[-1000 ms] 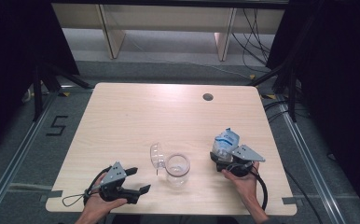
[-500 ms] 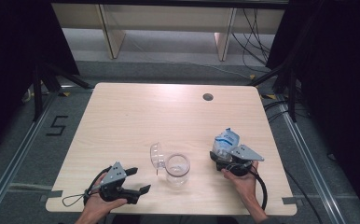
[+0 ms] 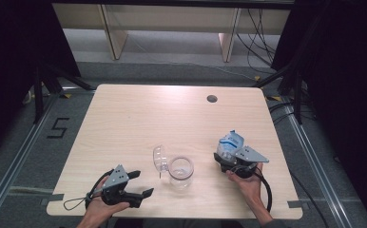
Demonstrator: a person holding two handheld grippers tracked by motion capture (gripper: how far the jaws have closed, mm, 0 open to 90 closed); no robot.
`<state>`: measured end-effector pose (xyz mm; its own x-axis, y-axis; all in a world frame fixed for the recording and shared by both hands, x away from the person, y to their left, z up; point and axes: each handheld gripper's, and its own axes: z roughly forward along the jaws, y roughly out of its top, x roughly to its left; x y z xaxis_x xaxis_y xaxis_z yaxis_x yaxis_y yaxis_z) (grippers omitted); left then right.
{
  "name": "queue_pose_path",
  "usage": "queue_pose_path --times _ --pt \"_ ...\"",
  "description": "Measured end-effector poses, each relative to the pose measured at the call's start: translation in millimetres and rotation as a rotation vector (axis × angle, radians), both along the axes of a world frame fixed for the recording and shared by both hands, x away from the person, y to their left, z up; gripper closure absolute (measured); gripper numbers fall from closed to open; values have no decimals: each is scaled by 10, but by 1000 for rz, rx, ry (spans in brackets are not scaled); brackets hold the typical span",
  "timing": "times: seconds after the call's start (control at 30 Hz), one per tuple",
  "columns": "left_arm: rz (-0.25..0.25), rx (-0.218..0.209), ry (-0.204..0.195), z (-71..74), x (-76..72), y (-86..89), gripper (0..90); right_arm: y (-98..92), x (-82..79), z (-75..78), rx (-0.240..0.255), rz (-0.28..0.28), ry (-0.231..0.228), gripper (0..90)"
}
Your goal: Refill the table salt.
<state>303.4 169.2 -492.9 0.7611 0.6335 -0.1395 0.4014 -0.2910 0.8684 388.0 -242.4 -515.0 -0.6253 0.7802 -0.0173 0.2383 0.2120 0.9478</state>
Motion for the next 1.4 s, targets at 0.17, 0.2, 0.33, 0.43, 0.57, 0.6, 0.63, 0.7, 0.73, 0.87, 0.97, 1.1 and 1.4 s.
queue_pose_path --times 0.17,0.2,0.33,0.43,0.57,0.6,0.63,0.7,0.73,0.87,0.97,1.1,1.4 --pt "-1 0 0 2 0 2 182 -19 8 9 -13 12 -3 397" --pt "-2 -7 -3 -3 2 -1 182 -14 14 7 -14 22 -8 400" --pt "-2 0 -1 3 0 2 182 -17 44 21 -52 50 -38 407" --pt "-5 -3 -3 4 0 -1 182 0 45 19 -30 44 -21 410" --pt "-11 3 -7 5 1 0 182 -17 96 37 -70 76 -47 413" --pt "-11 4 -6 6 1 0 182 -8 92 37 -72 76 -42 414" --pt "-10 0 -4 5 1 -3 182 0 98 37 -79 86 -48 415" --pt "-12 5 -5 6 2 0 182 15 121 38 -88 108 -62 417" --pt "-8 -3 -1 7 -3 -5 182 14 129 41 -91 118 -64 417" --pt "-8 -2 -2 6 -2 -5 182 35 175 70 -131 142 -103 417" --pt "-9 2 -2 8 0 -2 183 57 204 115 -105 163 -126 419" --pt "-11 -1 -2 2 2 -5 182 102 237 152 -114 173 -149 419" --pt "-17 -5 3 -3 4 -10 182 134 289 221 -155 204 -201 420"
